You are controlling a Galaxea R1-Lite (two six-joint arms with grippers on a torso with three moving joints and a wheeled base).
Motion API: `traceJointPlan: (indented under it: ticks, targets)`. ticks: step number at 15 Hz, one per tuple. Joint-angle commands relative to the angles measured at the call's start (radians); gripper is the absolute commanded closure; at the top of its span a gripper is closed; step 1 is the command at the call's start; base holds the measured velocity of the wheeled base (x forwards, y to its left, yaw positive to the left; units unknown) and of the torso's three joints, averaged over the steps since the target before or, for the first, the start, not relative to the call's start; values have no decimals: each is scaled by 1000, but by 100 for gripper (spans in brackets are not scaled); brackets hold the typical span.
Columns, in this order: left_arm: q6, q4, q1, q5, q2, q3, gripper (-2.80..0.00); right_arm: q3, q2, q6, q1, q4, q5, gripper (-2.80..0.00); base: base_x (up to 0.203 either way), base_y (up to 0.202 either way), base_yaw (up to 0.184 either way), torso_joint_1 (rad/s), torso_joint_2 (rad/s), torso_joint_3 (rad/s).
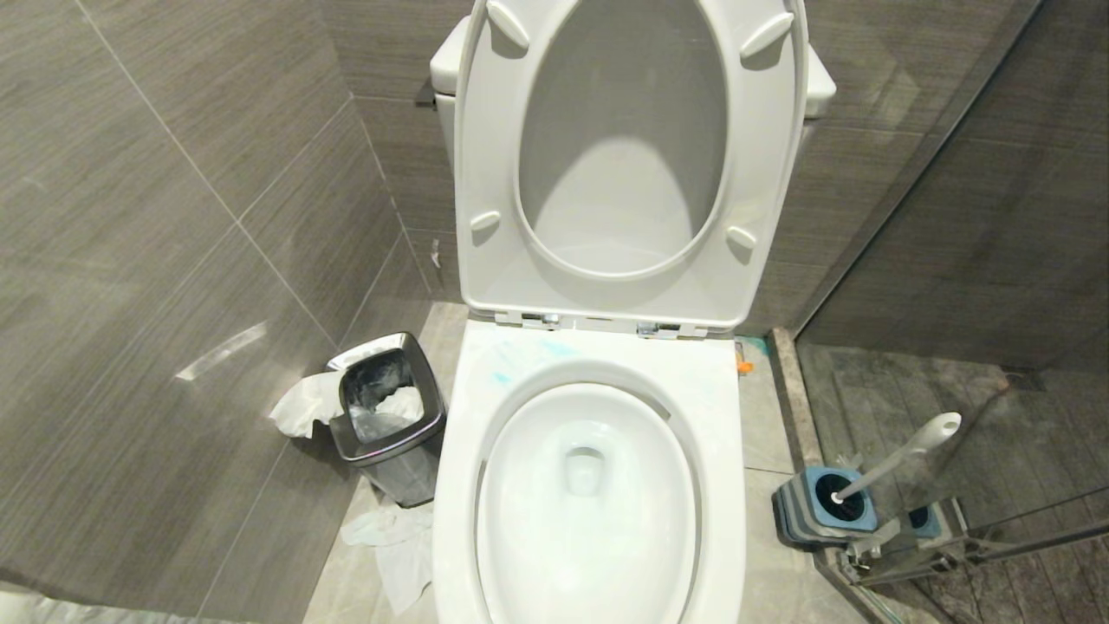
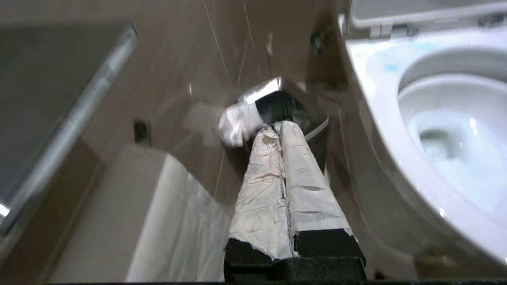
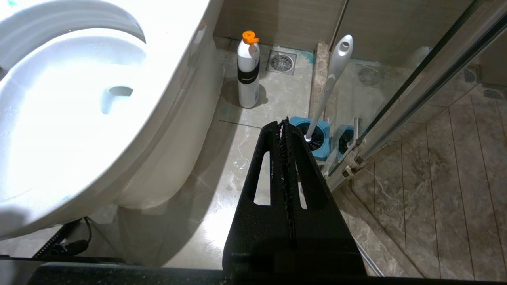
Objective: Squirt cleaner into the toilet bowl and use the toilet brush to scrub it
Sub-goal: Pour in the cleaning agent
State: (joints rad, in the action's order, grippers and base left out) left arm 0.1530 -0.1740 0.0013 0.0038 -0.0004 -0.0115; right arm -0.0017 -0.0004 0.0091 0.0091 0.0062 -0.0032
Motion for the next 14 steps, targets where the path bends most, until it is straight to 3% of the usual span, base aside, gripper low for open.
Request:
traceJointPlan:
  ticks: [1, 5, 14]
  targets:
    - [1, 73, 0, -2, 2, 13, 0, 0, 0, 0, 0, 0, 0, 0, 0, 0, 0, 0, 0, 0]
    - [3, 194, 0, -37, 2, 13, 0, 0, 0, 0, 0, 0, 0, 0, 0, 0, 0, 0, 0, 0]
    - [-106, 186, -7, -28, 2, 11, 0, 0, 0, 0, 0, 0, 0, 0, 0, 0, 0, 0, 0, 0]
